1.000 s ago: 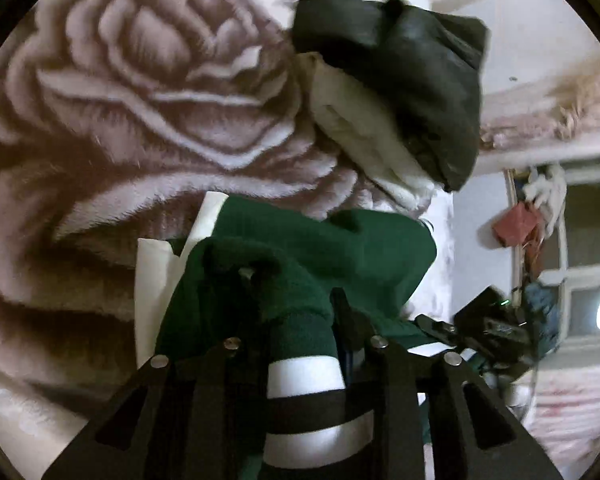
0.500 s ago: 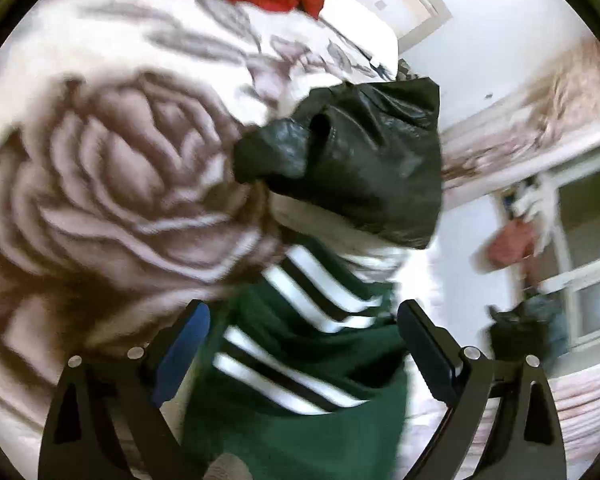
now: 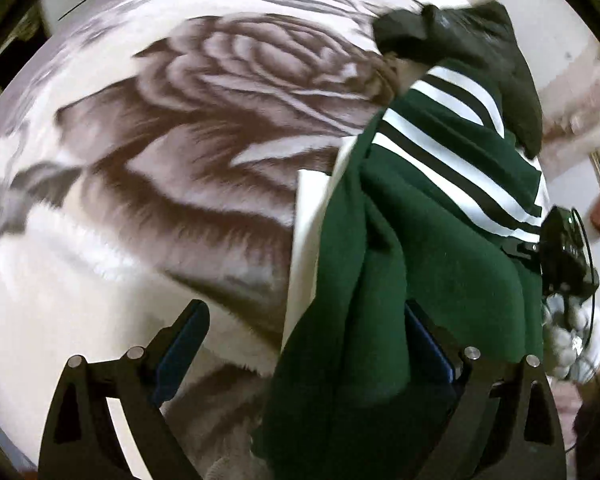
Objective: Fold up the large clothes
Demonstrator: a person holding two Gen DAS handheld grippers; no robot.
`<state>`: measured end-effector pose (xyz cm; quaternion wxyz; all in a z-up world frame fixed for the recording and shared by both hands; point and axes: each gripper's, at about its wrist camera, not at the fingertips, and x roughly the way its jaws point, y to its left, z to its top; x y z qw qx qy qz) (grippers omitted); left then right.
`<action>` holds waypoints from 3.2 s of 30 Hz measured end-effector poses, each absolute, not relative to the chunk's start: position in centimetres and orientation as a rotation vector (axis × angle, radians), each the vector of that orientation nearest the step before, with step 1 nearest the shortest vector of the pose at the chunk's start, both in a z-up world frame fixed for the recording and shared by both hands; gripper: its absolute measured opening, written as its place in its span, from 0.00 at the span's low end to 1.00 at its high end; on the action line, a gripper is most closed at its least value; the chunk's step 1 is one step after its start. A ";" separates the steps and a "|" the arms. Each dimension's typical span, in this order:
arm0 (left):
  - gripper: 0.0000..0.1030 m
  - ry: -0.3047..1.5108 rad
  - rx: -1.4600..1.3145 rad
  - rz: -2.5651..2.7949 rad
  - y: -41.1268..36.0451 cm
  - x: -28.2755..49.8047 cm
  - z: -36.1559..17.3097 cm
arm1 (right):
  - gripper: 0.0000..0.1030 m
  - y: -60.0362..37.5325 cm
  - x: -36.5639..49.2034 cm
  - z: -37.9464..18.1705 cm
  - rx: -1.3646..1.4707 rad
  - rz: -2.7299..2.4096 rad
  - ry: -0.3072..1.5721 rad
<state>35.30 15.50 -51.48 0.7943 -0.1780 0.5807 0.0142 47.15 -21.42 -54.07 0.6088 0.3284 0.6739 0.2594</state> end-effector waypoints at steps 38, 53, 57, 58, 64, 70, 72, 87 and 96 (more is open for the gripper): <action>0.93 1.215 -0.249 0.297 10.3 24.3 -48.9 | 0.17 -17.9 41.0 -39.7 0.220 0.369 1.617; 0.96 1.208 -0.368 0.229 11.3 29.1 -50.3 | 0.10 -25.6 45.9 -42.6 0.400 0.131 1.555; 0.96 1.229 -0.340 0.219 11.9 28.8 -50.7 | 0.22 -25.7 45.5 -41.6 0.461 0.254 1.607; 0.96 1.236 -0.324 0.224 11.9 28.5 -50.7 | 0.36 -26.2 44.6 -40.6 0.493 0.305 1.603; 0.96 1.247 -0.367 0.238 12.1 26.7 -50.7 | 0.55 -27.2 38.6 -40.5 0.487 0.441 1.661; 0.96 1.240 -0.304 0.258 10.6 25.7 -49.7 | 0.14 -25.1 36.4 -42.9 0.370 0.440 1.633; 0.96 1.231 -0.269 0.264 10.1 25.6 -49.2 | 0.03 -25.0 35.4 -40.4 0.363 0.416 1.571; 0.96 1.242 -0.252 0.244 7.5 28.3 -50.1 | 0.03 -31.4 34.9 -41.7 0.337 0.117 1.602; 0.96 1.250 -0.287 0.239 9.0 27.4 -50.7 | 0.54 -30.4 39.0 -36.0 0.391 0.243 1.457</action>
